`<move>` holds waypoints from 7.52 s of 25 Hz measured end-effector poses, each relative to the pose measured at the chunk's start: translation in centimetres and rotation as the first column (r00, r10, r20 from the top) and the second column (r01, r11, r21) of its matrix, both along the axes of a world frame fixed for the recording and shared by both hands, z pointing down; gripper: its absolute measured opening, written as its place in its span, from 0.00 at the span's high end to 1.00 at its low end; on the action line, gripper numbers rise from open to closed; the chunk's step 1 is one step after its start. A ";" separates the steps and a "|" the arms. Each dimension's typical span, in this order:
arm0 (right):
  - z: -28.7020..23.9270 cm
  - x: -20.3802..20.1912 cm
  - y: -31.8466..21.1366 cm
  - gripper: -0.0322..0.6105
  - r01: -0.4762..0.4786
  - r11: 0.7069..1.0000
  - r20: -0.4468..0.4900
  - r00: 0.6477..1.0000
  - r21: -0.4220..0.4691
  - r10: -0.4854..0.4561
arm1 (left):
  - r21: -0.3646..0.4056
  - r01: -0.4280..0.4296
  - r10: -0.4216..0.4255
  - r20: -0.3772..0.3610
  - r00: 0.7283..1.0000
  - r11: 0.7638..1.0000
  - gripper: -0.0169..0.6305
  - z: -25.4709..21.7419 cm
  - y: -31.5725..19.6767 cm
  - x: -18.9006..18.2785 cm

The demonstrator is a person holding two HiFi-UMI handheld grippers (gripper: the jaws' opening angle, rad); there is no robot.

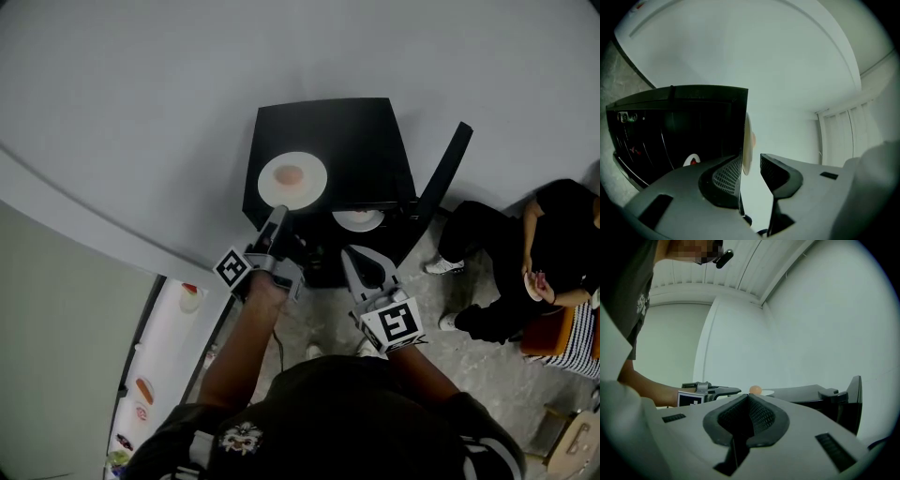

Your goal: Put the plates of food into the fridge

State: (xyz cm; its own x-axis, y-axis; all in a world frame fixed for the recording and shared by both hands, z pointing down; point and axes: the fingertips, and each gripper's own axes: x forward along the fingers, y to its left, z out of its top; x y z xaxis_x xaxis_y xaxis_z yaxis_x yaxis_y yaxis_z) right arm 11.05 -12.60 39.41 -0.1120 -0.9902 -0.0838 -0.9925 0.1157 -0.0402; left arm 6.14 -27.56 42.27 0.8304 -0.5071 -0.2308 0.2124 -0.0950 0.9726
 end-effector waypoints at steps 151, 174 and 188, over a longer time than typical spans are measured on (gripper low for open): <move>7.5 2.8 2.4 0.91 -0.220 0.970 -0.050 0.975 -0.100 0.216 | -0.028 -0.024 0.027 0.113 0.993 0.999 0.93 14.9 2.1 -1.4; 8.6 4.3 1.0 0.91 -0.209 0.970 -0.050 0.978 -0.120 0.205 | -0.063 0.021 -0.012 0.144 0.990 0.998 0.93 17.1 -1.0 0.3; 9.9 6.7 2.1 0.91 -0.263 0.951 -0.041 0.965 -0.164 0.260 | -0.046 0.046 -0.037 0.185 0.982 0.998 0.92 17.5 -1.8 1.0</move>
State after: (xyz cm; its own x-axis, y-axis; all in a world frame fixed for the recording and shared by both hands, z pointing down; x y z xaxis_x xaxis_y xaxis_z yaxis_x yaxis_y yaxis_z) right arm 17.73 -10.54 49.28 0.1525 -0.9847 0.0840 -0.9878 -0.1545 -0.0181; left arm 7.19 -29.36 59.73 0.8342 -0.5492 -0.0498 0.0266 -0.0501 0.9984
